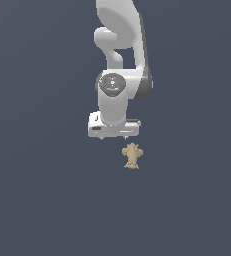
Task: Pick up the object and move it to a goal position.
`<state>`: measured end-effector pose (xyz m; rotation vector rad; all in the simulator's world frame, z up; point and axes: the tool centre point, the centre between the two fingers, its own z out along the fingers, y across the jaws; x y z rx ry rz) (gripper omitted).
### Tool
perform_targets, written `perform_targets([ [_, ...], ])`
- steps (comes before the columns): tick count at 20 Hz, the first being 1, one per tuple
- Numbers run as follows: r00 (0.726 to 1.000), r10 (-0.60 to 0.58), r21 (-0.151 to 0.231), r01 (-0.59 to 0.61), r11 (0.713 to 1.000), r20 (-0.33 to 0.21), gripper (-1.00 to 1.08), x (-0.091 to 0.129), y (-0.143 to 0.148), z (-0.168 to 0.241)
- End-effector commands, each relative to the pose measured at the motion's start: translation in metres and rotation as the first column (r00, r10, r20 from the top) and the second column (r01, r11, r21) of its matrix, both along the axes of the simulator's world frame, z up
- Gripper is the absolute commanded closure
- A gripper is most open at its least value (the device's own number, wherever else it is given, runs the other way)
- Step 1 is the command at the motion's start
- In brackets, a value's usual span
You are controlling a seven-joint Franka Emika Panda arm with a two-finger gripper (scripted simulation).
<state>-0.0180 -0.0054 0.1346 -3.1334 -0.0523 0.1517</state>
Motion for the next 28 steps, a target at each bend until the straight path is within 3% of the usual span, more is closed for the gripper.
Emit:
perform_targets([
  [1,1.0,0.029,-0.001,-0.029,1.0,-0.003,-1.0,0.001,0.003,-0.001],
  [8,0.984,0.179,-0.006,-0.179,0.984,-0.021,-1.0,0.004,0.016,-0.008],
  [14,0.926,0.375,-0.006,-0.376,0.927,-0.047,-1.0,0.007,0.034,-0.016],
  [21,0.79,0.608,0.008,-0.609,0.793,-0.083,-1.0,0.011,0.058,-0.028],
  [28,0.598,0.793,0.036,-0.795,0.605,-0.116,-1.0,0.015,0.082,-0.039],
])
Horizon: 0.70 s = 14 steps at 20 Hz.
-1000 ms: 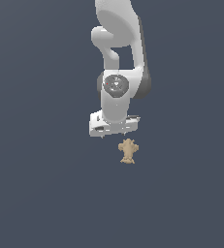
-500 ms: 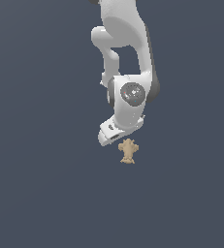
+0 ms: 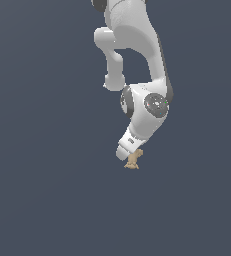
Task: Pick up the object and move it to a goal position.
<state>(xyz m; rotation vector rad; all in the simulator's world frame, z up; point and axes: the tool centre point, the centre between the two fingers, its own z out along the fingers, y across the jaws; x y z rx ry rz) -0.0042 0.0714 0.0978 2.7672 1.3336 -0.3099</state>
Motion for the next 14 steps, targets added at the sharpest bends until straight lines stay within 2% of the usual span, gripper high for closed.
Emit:
perform_targets([
  [1,0.995,0.096,0.0,-0.096,0.995,-0.016,-1.0,0.001,0.008,-0.004],
  [5,0.969,0.244,0.003,-0.244,0.97,-0.043,-1.0,0.003,0.022,-0.01],
  [14,0.87,0.485,0.02,-0.486,0.874,-0.091,-1.0,0.005,0.045,-0.021],
])
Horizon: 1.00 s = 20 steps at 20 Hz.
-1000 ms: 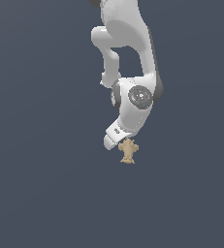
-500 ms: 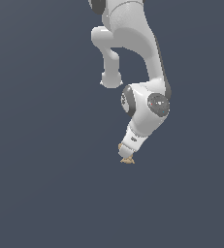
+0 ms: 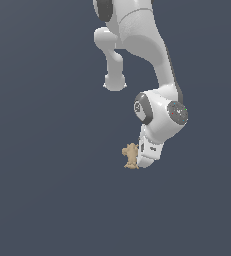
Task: Pick up the object and move it to a goal position.
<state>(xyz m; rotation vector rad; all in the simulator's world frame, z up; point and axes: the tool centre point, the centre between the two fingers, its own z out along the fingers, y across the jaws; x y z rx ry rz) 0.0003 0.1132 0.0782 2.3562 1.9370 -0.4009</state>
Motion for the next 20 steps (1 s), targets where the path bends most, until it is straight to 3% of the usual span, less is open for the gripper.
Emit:
perform_targets([
  [1,0.998,0.057,0.0,-0.057,0.998,-0.011,-1.0,0.001,0.005,-0.002],
  [8,0.99,0.141,0.001,-0.141,0.99,-0.029,-1.0,0.001,0.012,-0.006],
  [20,0.989,0.148,0.001,-0.148,0.989,-0.031,-1.0,-0.003,0.007,-0.028],
])
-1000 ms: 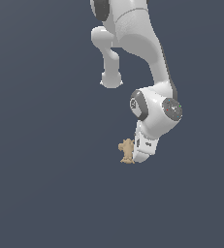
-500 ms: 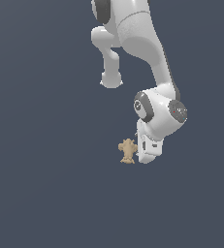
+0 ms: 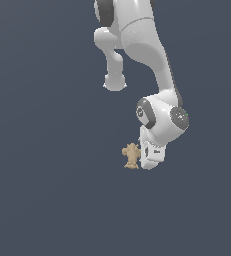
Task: Pick up the object and move it to a goal position.
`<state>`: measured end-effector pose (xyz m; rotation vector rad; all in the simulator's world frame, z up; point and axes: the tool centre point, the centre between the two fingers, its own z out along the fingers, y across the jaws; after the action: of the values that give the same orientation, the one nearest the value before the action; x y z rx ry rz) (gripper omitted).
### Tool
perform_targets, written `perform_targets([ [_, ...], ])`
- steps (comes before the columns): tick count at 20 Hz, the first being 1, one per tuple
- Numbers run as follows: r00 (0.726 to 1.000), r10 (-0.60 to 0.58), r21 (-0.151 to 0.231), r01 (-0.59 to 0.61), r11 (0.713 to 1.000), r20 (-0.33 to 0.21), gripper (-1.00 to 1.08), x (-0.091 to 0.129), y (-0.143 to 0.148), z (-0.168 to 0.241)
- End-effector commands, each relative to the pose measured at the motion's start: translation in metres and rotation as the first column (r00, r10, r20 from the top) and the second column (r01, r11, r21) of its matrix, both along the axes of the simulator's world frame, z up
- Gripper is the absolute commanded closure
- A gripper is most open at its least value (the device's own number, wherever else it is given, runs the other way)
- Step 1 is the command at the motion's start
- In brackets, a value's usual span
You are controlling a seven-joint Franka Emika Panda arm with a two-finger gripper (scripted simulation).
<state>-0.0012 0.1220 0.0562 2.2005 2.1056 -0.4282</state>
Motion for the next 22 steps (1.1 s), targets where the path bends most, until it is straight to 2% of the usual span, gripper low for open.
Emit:
perform_targets([
  [1,1.0,0.002,0.0,-0.002,1.0,-0.001,-1.0,-0.002,-0.002,-0.009],
  [4,1.0,0.002,0.0,-0.002,1.0,-0.001,-1.0,-0.003,-0.003,-0.012],
  [5,1.0,0.002,0.0,-0.002,1.0,-0.001,1.08,-0.003,-0.003,-0.012],
  [16,1.0,0.002,0.0,-0.002,1.0,-0.001,1.08,-0.003,-0.003,-0.011],
  [22,1.0,0.002,0.0,-0.002,1.0,-0.001,1.08,0.001,-0.02,0.004],
])
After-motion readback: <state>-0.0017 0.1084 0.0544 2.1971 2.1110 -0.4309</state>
